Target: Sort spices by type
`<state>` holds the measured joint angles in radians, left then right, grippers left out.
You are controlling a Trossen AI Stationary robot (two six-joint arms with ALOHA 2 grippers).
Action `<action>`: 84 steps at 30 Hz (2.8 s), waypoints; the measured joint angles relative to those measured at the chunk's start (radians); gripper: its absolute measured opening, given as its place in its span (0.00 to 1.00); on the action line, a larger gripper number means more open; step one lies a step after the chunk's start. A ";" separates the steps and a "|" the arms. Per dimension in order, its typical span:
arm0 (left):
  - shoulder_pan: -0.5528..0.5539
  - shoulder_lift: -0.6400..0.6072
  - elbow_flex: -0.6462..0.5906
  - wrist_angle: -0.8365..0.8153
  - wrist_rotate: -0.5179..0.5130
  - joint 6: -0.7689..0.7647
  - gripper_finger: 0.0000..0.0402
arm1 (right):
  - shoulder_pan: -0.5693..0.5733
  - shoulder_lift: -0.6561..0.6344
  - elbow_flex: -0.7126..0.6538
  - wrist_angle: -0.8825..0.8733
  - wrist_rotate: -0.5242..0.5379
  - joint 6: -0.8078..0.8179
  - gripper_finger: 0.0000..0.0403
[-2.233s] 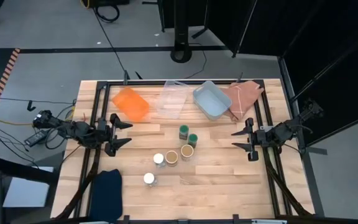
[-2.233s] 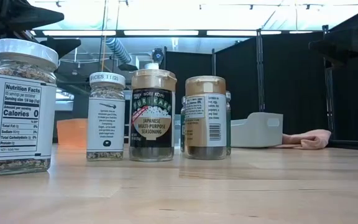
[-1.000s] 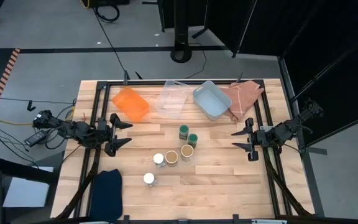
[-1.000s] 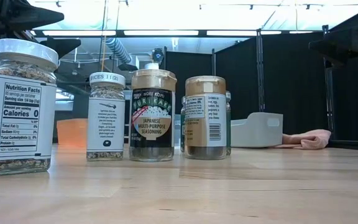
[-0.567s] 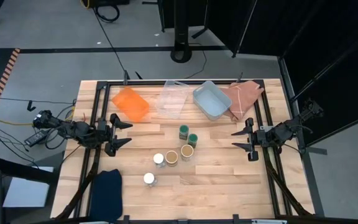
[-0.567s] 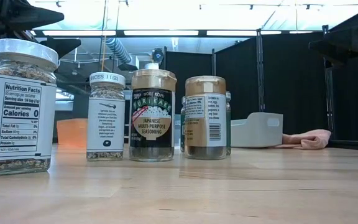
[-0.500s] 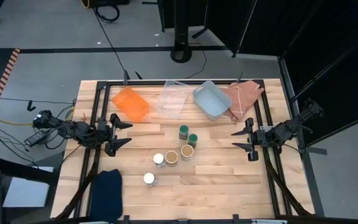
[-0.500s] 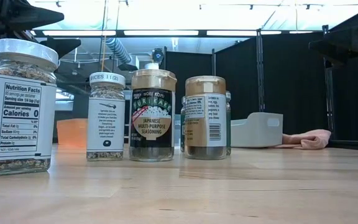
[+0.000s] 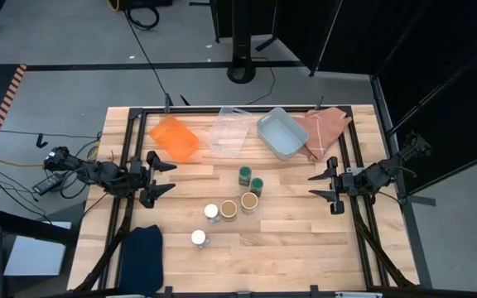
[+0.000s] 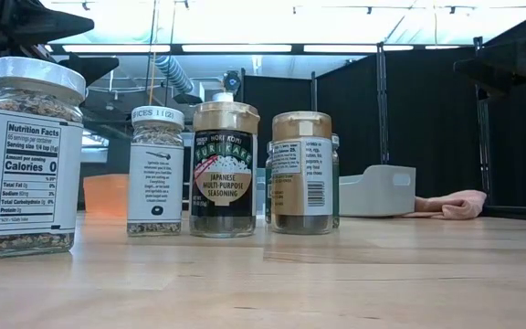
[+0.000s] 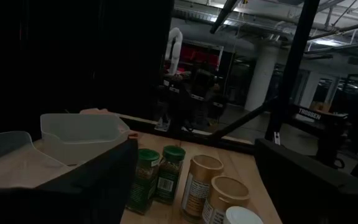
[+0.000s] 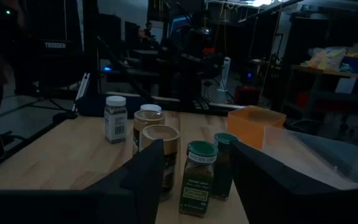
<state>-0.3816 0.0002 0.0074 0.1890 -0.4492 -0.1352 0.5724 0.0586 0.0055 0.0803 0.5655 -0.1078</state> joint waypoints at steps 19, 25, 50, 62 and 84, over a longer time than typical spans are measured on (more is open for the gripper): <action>0.000 0.000 0.000 0.096 -0.168 0.001 0.82 | 0.000 0.000 0.000 0.000 0.000 0.000 0.47; 0.001 0.000 0.000 0.116 -0.320 0.001 0.82 | 0.000 0.000 0.000 0.000 0.000 0.000 0.47; 0.001 0.000 0.000 0.289 -0.336 0.000 0.82 | 0.000 0.000 0.000 0.000 0.000 0.000 0.47; 0.001 0.000 0.000 0.324 -0.316 -0.059 0.82 | 0.000 0.000 0.000 0.000 0.000 0.000 0.47; 0.002 0.062 0.236 0.314 -0.137 -0.289 0.82 | 0.000 0.000 0.000 0.000 0.000 0.000 0.47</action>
<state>-0.3798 0.0618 0.2430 0.5029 -0.5861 -0.4240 0.5726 0.0589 0.0057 0.0802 0.5653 -0.1080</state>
